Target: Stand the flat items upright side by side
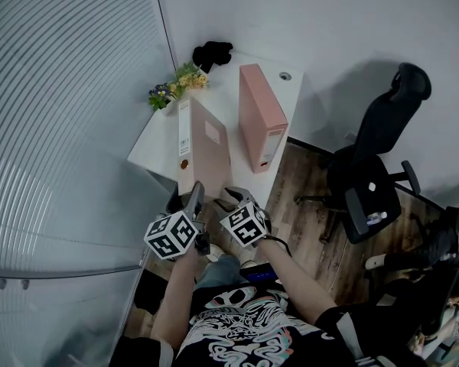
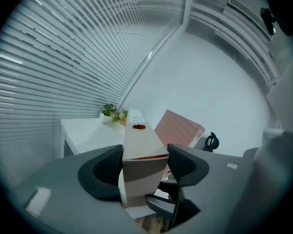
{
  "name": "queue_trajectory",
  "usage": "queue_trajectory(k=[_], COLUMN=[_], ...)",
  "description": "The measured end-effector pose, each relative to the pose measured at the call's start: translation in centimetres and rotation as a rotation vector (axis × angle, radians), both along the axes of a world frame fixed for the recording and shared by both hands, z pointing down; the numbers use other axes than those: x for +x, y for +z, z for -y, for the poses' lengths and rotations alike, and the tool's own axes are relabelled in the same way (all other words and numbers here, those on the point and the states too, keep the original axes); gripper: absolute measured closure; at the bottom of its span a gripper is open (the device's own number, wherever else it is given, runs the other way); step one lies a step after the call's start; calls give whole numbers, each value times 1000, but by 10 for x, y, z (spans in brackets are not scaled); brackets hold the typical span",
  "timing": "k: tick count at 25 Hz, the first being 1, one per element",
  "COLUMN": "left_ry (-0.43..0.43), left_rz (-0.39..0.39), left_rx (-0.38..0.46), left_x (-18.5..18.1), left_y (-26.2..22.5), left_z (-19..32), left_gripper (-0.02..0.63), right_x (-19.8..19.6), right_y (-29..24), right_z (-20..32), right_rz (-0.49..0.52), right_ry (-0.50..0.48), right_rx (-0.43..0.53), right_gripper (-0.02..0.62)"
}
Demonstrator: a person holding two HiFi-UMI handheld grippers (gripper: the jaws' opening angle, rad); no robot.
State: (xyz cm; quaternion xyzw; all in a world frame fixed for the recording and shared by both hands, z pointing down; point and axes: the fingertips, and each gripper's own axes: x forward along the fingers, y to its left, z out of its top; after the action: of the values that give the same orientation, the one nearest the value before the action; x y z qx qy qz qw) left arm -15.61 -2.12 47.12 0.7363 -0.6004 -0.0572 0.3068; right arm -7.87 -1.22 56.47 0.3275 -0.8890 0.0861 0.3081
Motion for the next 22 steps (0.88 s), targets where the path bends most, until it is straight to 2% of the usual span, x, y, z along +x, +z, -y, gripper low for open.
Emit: queue_trajectory(k=[5, 10, 19, 20, 22], left_ry=[41, 86, 162, 175, 185], left_rz=[4, -24, 2, -3, -10], left_rx=[12, 30, 50, 54, 58], left_x=[14, 30, 58, 61, 65], left_y=[-6, -14, -22, -23, -24], left_z=[2, 3, 7, 7, 8], left_gripper=[322, 340, 337, 344, 421], right_x=[9, 19, 36, 38, 43], right_y=[-1, 0, 0, 1, 2], right_z=[5, 8, 13, 13, 15], right_rz=[4, -7, -7, -6, -4], right_ry=[46, 75, 104, 108, 118], right_rx=[-7, -5, -7, -9, -12], right_gripper=[423, 426, 425, 426, 434])
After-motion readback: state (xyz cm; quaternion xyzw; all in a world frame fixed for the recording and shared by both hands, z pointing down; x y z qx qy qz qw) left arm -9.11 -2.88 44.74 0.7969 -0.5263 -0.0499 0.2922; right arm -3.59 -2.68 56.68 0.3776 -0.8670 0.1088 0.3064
